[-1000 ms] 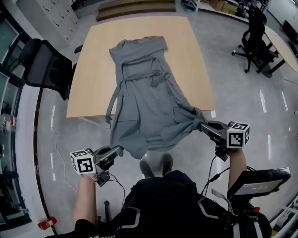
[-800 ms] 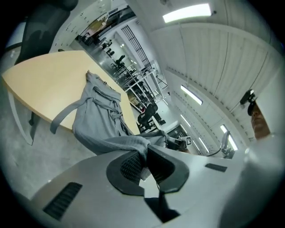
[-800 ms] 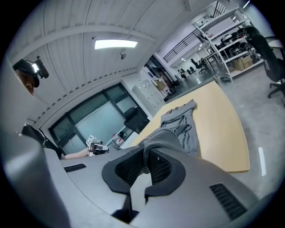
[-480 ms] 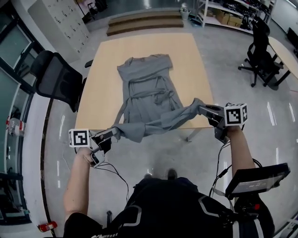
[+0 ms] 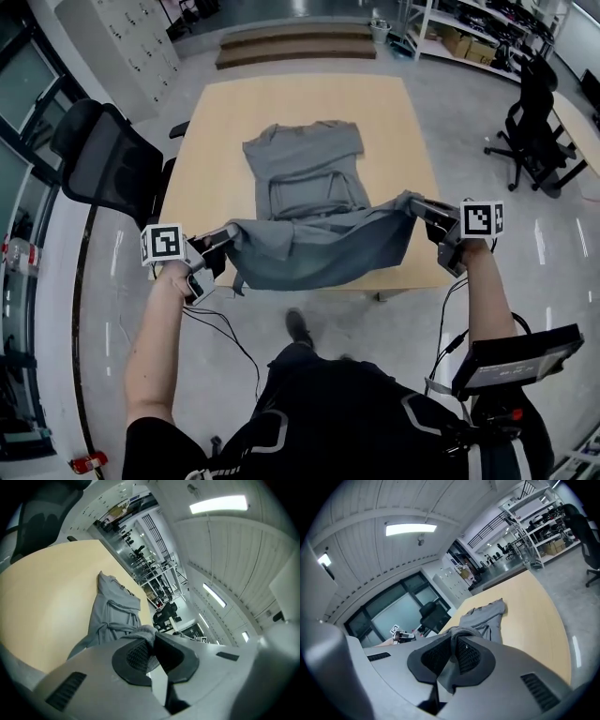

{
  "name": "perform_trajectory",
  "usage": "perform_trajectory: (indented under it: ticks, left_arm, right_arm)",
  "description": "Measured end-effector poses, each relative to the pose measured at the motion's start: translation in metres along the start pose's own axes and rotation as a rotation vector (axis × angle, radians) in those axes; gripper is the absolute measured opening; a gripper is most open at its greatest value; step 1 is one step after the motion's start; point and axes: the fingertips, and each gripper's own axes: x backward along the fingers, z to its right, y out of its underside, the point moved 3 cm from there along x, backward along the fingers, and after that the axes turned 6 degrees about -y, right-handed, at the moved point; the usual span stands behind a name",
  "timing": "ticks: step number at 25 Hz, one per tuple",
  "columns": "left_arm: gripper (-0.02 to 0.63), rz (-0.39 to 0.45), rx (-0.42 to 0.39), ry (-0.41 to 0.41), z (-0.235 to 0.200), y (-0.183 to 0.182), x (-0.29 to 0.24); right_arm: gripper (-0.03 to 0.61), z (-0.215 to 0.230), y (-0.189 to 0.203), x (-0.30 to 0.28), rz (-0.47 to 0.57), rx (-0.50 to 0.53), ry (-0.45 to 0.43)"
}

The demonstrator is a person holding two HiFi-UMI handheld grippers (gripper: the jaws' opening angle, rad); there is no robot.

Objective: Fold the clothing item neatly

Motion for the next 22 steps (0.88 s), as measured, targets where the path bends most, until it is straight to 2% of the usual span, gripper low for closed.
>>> perform_trajectory:
  ticks: [2, 8, 11, 15, 19, 22]
  left_arm:
    - [0.005, -0.017, -0.006, 0.014, -0.009, -0.024, -0.011]
    - [0.005, -0.039, 0.049, 0.075, -0.036, -0.095, -0.040]
    - [0.005, -0.044, 0.064, 0.070, -0.049, -0.125, -0.060]
    - [0.005, -0.016, 0.130, 0.074, -0.063, -0.159, -0.085]
    - [0.005, 0.036, 0.197, 0.029, -0.090, -0.211, -0.117]
    - [0.006, 0.076, 0.201, -0.028, -0.106, -0.226, -0.128]
  right_arm:
    - [0.023, 0.012, -0.013, -0.014, 0.020, -0.031, 0.032]
    - [0.023, 0.045, -0.060, -0.054, 0.075, -0.080, 0.125]
    - [0.023, 0.061, -0.085, -0.077, 0.095, -0.106, 0.134]
    - [0.023, 0.090, -0.117, -0.101, 0.093, -0.111, 0.143]
    - [0.023, 0.143, -0.163, -0.134, 0.112, -0.122, 0.120]
    - [0.023, 0.165, -0.175, -0.145, 0.107, -0.153, 0.113]
